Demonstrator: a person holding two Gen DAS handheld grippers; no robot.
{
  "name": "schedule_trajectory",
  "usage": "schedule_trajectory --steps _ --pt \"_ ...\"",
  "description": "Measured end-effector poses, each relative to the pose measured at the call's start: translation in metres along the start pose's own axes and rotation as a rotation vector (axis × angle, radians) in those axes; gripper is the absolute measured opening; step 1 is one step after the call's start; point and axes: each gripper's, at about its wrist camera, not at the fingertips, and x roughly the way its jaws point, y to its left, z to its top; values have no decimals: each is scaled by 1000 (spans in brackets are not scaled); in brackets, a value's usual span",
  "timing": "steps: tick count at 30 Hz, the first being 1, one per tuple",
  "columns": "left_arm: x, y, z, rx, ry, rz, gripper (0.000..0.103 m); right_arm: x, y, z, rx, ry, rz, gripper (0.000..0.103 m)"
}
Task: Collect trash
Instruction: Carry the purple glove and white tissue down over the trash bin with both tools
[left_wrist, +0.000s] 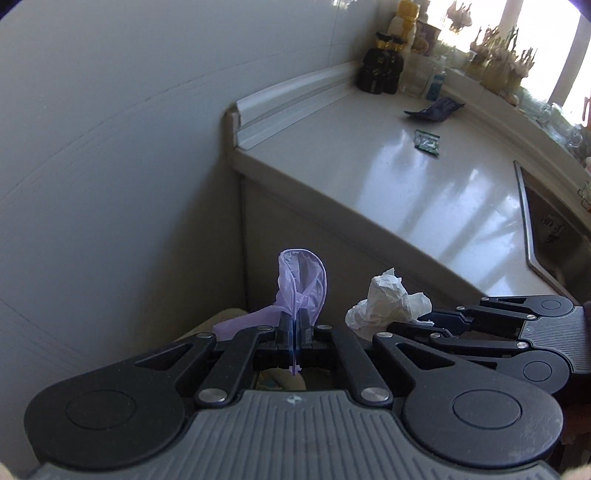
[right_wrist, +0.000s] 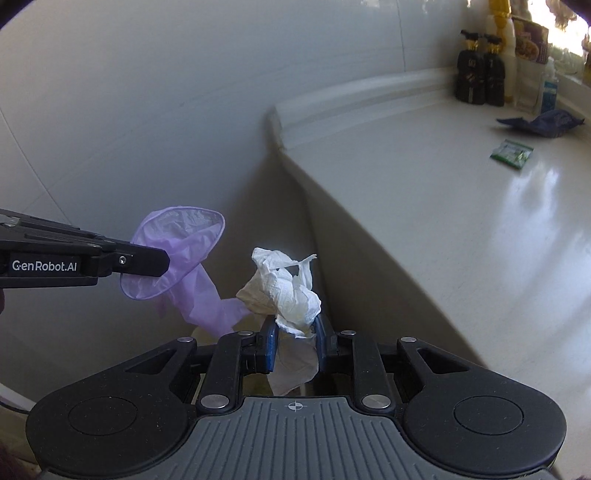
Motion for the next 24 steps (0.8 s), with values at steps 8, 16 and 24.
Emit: schedule_trajectory --steps 8,16,24 --pt "37 42 -41 -80 113 55 1 64 22 -26 30 158 28 21" --pt "72 73 -71 -137 192 91 1 118 39 -34 3 265 6 22" --pt "92 86 -85 -150 239 106 2 150 50 -38 -16 329 -14 24"
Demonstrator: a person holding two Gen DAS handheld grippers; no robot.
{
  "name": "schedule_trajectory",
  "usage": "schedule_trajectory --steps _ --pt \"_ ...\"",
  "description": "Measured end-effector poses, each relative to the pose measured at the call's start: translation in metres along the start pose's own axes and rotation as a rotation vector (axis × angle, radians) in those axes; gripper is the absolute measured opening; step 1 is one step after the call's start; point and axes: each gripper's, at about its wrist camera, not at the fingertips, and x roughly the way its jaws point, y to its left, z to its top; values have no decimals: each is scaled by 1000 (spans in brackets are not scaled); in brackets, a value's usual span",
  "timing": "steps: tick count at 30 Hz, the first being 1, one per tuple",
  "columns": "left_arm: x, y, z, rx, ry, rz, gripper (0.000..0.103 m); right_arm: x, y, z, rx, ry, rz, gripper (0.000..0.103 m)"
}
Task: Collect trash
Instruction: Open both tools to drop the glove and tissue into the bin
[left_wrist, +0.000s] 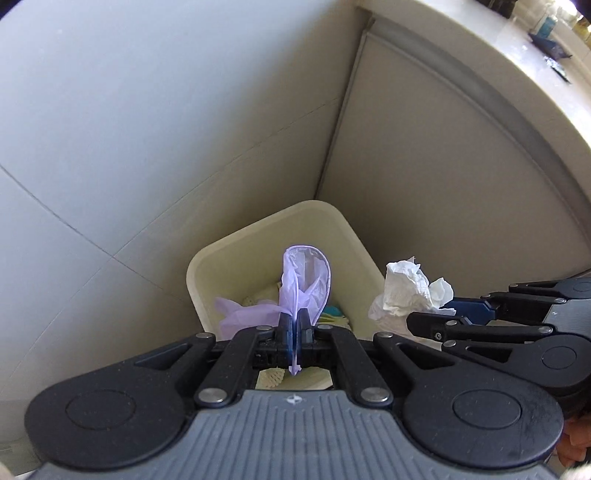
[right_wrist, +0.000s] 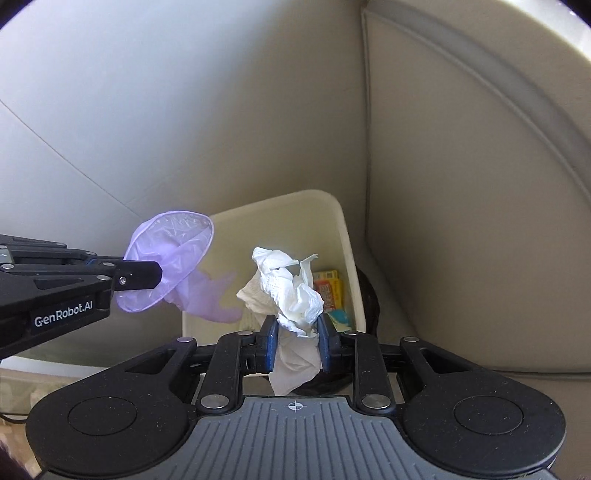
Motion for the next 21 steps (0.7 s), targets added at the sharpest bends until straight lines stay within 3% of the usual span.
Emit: schedule_trajectory --steps 6,9,10,11,21 --pt "5 4 0 -13 10 -8 3 10 0 10 -11 9 1 25" --pt "9 -4 14 -9 7 -13 18 10 -5 10 10 12 -1 43" --pt "9 -5 14 -4 4 -15 26 9 -7 11 20 8 2 57" --pt "8 -5 13 0 0 -12 26 8 -7 7 28 2 5 61" --pt "9 -3 14 -14 20 -1 43 8 -12 11 35 17 3 65"
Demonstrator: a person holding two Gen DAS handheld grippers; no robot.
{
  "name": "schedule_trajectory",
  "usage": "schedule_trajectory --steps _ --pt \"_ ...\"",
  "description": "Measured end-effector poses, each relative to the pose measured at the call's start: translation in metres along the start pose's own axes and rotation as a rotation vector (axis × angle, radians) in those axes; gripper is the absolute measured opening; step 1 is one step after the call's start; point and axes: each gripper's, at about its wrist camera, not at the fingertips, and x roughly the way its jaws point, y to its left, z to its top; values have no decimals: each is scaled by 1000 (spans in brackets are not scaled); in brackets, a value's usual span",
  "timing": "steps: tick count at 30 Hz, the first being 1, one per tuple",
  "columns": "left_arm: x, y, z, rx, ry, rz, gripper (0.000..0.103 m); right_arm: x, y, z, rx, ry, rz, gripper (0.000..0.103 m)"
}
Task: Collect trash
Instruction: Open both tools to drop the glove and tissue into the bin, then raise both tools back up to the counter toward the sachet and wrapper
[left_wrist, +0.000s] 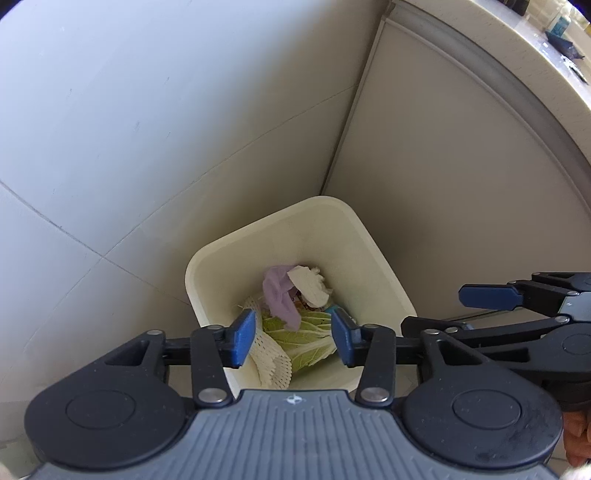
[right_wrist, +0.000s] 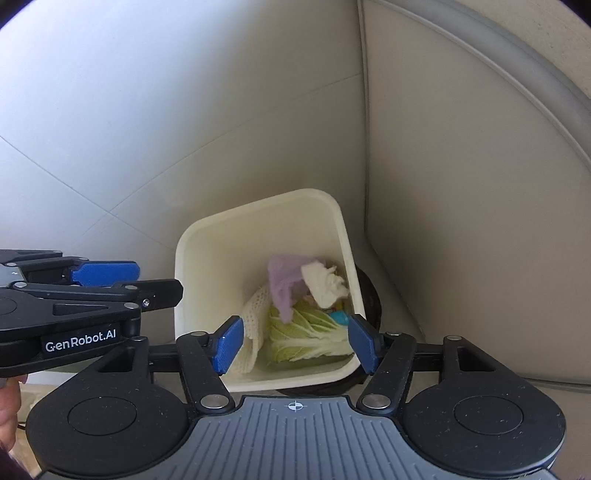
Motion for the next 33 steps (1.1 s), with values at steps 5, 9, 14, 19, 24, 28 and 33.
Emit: schedule_trajectory --steps 5,9,14,19,24,28,33 --pt "-2 -2 0 -5 3 5 44 5 2 10 -2 0 -2 65" --pt "-4 -2 0 -7 4 12 49 5 2 7 -21 -8 -7 65" --pt "-3 -3 2 -9 -12 14 63 -3 -1 3 -42 -30 2 70" --pt "-17 -6 1 -10 -26 14 68 -20 -3 -3 -100 -61 27 70" --pt "-43 -18 3 47 -82 36 79 -50 -6 -9 -187 -103 68 74" --pt "-68 -28 10 75 -115 29 88 -78 -12 -11 -235 -145 95 76" --pt "-98 -42 19 97 -158 4 98 -119 -22 -12 -283 -210 123 83"
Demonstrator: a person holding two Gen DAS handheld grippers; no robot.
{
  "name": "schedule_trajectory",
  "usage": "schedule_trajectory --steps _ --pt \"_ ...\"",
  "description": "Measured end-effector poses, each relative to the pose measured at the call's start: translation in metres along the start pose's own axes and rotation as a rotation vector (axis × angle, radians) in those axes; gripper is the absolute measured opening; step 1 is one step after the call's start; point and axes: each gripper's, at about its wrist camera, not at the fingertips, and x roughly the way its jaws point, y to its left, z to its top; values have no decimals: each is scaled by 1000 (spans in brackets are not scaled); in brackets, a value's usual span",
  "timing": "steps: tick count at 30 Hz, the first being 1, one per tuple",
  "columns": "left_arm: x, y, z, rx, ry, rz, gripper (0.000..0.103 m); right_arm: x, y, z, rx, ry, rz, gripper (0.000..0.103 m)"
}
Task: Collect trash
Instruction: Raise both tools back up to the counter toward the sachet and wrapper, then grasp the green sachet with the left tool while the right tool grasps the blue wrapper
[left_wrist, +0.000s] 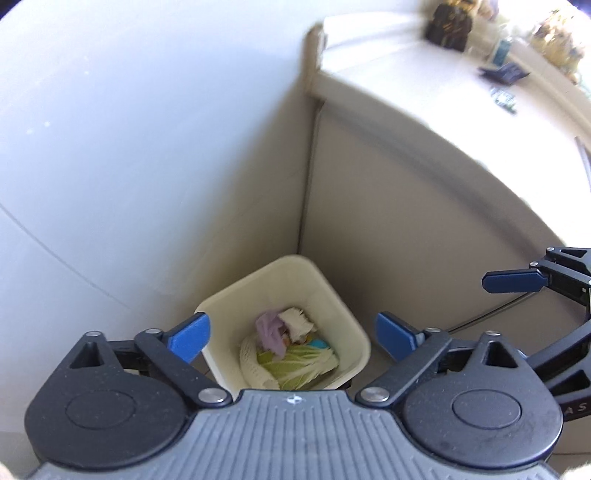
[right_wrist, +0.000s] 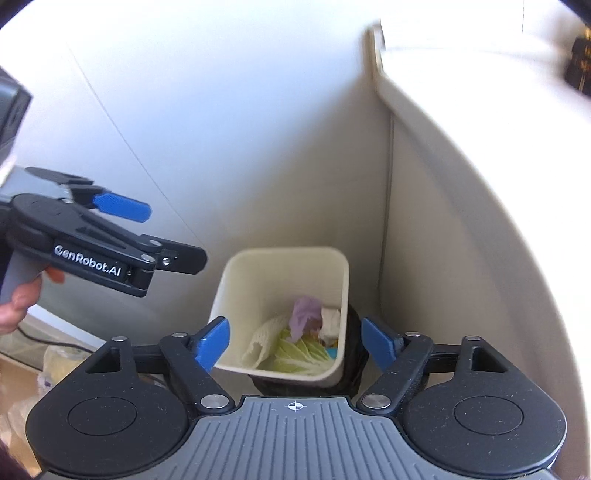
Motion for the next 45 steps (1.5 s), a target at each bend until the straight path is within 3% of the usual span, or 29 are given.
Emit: schedule_trajectory --steps 6,12,19,26,33,42,45 --pt "-20 -21 25 23 -46 -27 102 -48 -15 12 -38 -94 -4 88" --pt "-31 -56 53 64 -108 -46 102 -92 -51 26 -28 -195 -71 91" --pt "-14 -104 95 151 -166 -76 102 -126 -128 34 84 -273 -206 95" --pt "21 -156 140 241 -212 -113 102 -147 -228 53 244 -339 -327 95" --pt "62 -207 177 308 -268 -160 102 -127 -318 74 388 -348 -353 96" --pt "103 -264 200 378 -298 -186 102 -78 -397 106 490 -368 -368 96" --pt "115 -275 205 376 -292 -198 95 -62 -416 119 517 -376 -386 96"
